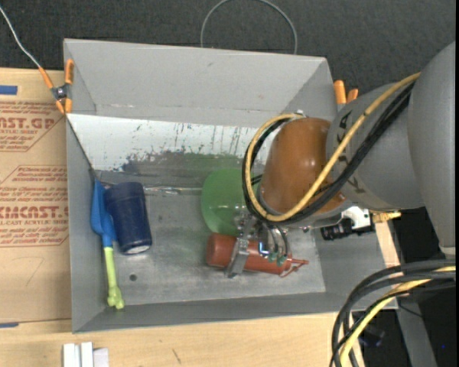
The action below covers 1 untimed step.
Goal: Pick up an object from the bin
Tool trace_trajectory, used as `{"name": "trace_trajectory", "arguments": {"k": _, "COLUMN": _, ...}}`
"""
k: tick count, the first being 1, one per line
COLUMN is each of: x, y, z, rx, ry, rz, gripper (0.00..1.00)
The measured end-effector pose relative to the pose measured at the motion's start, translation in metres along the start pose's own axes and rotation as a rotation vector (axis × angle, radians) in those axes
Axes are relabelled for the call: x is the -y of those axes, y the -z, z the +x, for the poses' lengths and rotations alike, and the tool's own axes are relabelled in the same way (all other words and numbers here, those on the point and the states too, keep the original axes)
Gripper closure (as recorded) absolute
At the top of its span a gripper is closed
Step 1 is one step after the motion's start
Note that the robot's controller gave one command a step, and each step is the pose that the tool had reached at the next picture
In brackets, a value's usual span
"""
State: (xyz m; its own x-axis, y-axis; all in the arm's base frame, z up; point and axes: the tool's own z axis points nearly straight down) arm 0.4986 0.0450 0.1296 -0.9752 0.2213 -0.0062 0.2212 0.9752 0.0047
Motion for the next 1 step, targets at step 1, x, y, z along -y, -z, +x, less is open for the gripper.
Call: {"name": "trace_trajectory", "arguments": {"k": 1, "x": -0.0039, "y": -0.0591, "z": -0.0311, "rx": -0.005, "ry": 0.067, "rz": 0.000, "gripper": 1.00}}
